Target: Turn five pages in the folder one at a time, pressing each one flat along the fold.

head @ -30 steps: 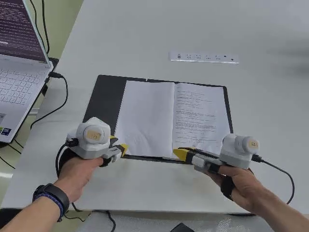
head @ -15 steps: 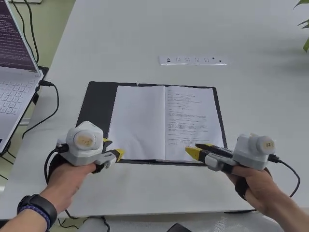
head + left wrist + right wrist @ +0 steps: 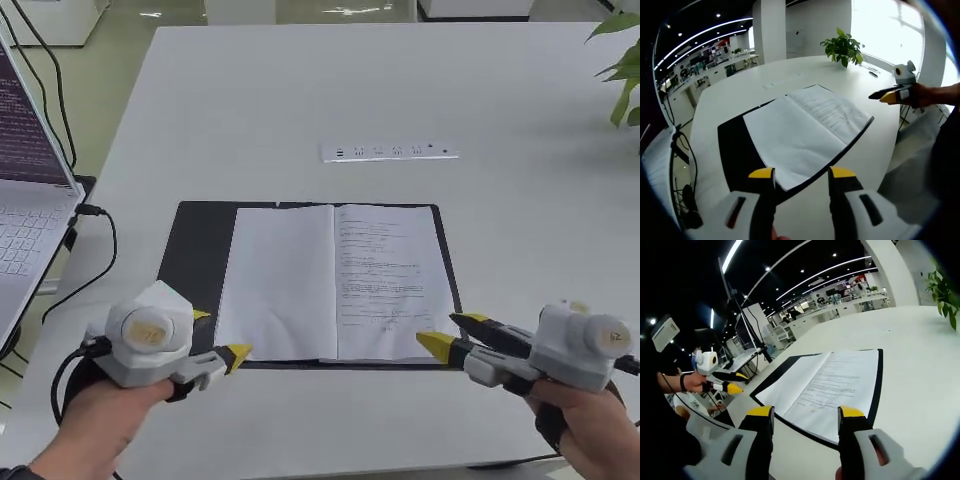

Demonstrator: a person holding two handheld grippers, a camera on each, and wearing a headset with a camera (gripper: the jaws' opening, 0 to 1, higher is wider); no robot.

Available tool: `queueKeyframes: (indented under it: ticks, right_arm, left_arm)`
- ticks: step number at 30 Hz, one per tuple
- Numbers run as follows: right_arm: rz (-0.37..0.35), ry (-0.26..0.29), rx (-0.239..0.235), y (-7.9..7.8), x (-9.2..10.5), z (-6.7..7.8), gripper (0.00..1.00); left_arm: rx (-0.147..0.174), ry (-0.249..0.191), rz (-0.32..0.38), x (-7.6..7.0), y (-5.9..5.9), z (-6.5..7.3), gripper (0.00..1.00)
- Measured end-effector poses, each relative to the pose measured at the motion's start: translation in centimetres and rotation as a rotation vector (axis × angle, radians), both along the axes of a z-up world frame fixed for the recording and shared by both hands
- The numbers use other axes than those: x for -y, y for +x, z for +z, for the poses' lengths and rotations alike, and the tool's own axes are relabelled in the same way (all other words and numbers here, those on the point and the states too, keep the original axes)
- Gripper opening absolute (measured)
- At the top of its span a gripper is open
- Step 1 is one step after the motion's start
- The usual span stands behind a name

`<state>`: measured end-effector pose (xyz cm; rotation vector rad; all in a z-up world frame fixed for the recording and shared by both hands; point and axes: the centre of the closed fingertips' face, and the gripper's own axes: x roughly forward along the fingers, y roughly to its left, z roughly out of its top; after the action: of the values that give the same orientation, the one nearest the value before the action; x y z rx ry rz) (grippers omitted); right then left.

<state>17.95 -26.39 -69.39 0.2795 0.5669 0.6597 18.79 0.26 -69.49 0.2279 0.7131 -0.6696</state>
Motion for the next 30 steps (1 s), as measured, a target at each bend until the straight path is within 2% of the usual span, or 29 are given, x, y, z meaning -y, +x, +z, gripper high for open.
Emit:
queueKeyframes:
  ticks: [4,10,13,17,23,30]
  right_arm:
    - [-0.012,-0.004,0.004,-0.4,0.5,0.2,0.58]
    - [0.024,-0.059,0.002,-2.1,0.4,0.2,0.63]
    - [0.036,-0.073,-0.008,-2.6,0.4,0.0,0.67]
    - [0.052,-0.084,-0.007,-2.8,0.4,0.0,0.69]
    - [0.06,-0.094,0.009,-2.6,1.0,0.6,0.71]
    - [0.038,-0.091,0.015,-2.5,2.1,1.0,0.7]
  left_arm:
    - [-0.003,-0.008,0.007,-0.3,-0.5,0.5,0.49]
    - [0.016,-0.037,0.043,-0.7,-1.2,1.7,0.58]
    - [0.024,-0.091,0.069,-0.5,-1.3,2.5,0.62]
    - [0.037,-0.081,0.065,-0.2,-1.6,2.7,0.66]
    - [0.032,-0.077,0.072,0.3,-1.6,2.2,0.7]
    - [0.032,-0.084,0.067,1.7,-1.2,2.2,0.7]
